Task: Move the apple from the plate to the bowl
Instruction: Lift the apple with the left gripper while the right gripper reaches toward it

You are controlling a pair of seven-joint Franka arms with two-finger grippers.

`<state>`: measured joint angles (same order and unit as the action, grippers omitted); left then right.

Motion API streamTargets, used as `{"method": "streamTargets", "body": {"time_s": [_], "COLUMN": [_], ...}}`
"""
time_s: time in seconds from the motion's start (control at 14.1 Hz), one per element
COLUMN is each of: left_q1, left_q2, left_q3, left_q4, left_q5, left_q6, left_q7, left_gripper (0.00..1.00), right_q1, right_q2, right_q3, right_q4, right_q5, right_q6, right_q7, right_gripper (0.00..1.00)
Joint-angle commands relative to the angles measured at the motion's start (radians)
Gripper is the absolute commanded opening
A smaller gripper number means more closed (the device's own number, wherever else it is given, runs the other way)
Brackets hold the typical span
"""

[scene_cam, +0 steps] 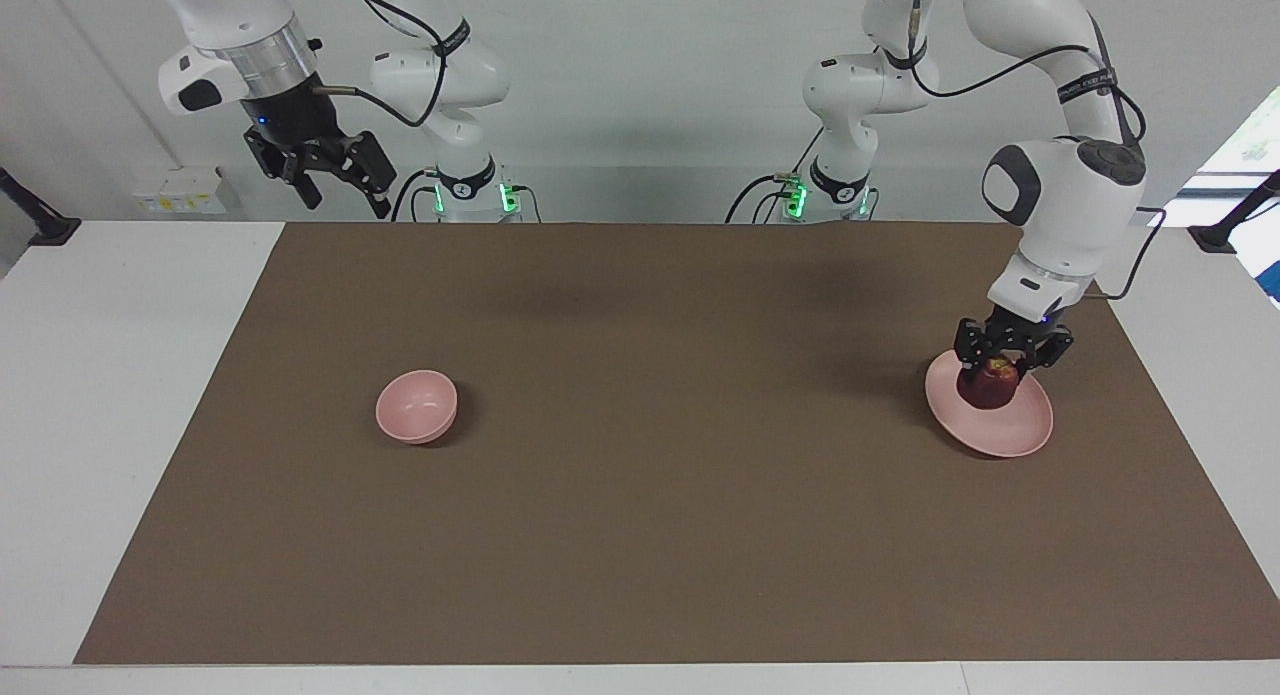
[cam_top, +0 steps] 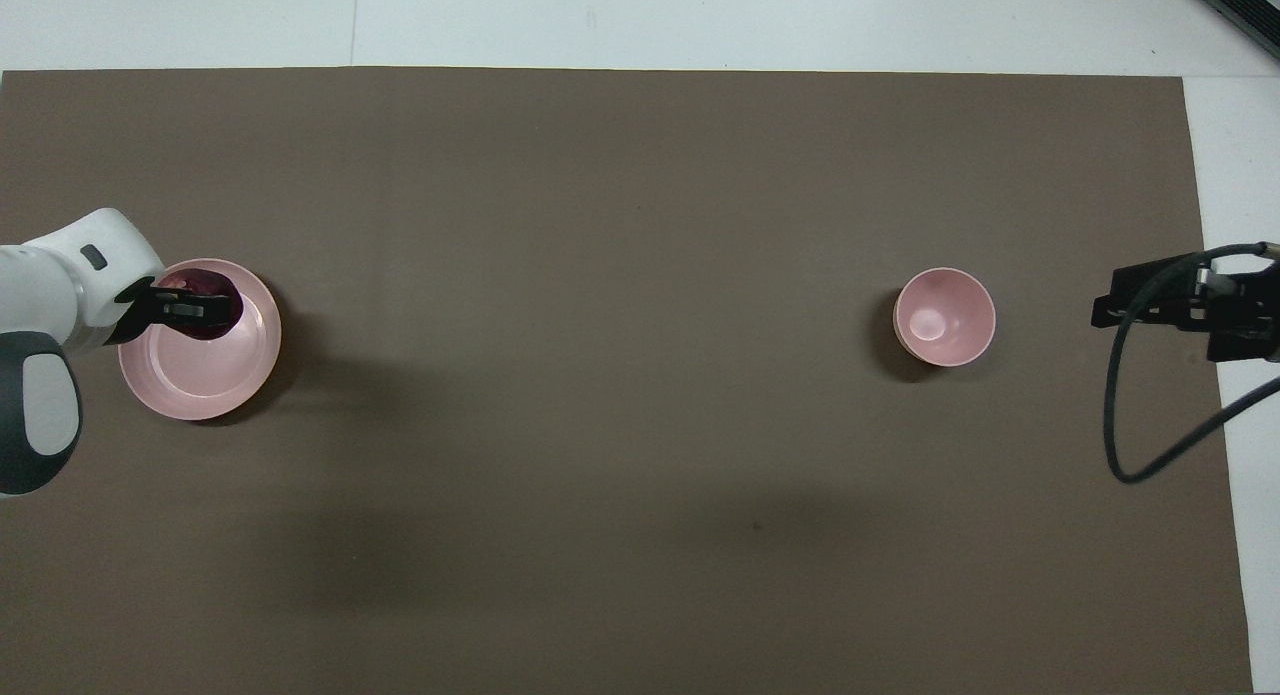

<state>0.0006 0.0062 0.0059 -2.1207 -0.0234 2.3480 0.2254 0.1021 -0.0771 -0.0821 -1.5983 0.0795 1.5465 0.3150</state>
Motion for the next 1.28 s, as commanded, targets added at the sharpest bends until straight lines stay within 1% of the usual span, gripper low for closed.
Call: {"method": "streamTargets", "body": {"time_s": [0.0,0.14,0.28,0.43,0.71,0.78,0.92,1.06,1.2], "left_q1": [-0.089,-0.167,-0.256,-0.344,-0.471,-0.497,-0.542,-0.596,-0.663], "left_q2": [-0.046,-0.052,-0.055,-0.054,-0.055,-0.055,-0.051,-0.051,-0.045], "left_q3": [0.009,0.009,0.008,0.008,0.008,0.000,-0.015,-0.020,-0.021], "left_q4": [-0.005,-0.004,-0.002,0.008,0.021,0.030,0.042,0.041,0.053], "left_q5": [-0.039,-0.116,-0.121,-0.150,-0.295,-0.325,-0.334,-0.345,-0.391], "left_q6": [-0.074,-0.108,-0.104,-0.096,-0.085,-0.072,-0.030,0.029,0.101], "left_q7": [-0.053,-0.128,-0.271,-0.386,-0.494,-0.532,-0.622,-0.684,-0.740], "left_gripper": [0.00,0.00,0.00,0.00,0.00,0.00,0.00,0.00,0.00], "right_q1": [0.063,0.106,0.107,0.107,0.110,0.110,0.108,0.091,0.076], "right_q2": [-0.007,-0.007,0.000,-0.004,-0.006,-0.003,0.002,0.017,0.040], "right_q3": [0.004,0.004,0.004,0.004,0.004,0.002,0.002,0.002,0.002], "right_q4": [-0.072,-0.103,-0.112,-0.121,-0.160,-0.161,-0.172,-0.187,-0.189], "right_q5": [0.031,0.064,0.149,0.193,0.333,0.362,0.425,0.498,0.548], "right_q6": [0.056,0.056,0.052,0.031,0.017,0.018,0.023,0.033,0.049], "right_q7": [0.079,0.181,0.280,0.356,0.504,0.539,0.604,0.653,0.725], "right_gripper": [1.00,1.00,1.00,1.00,1.00,1.00,1.00,1.00,1.00]}}
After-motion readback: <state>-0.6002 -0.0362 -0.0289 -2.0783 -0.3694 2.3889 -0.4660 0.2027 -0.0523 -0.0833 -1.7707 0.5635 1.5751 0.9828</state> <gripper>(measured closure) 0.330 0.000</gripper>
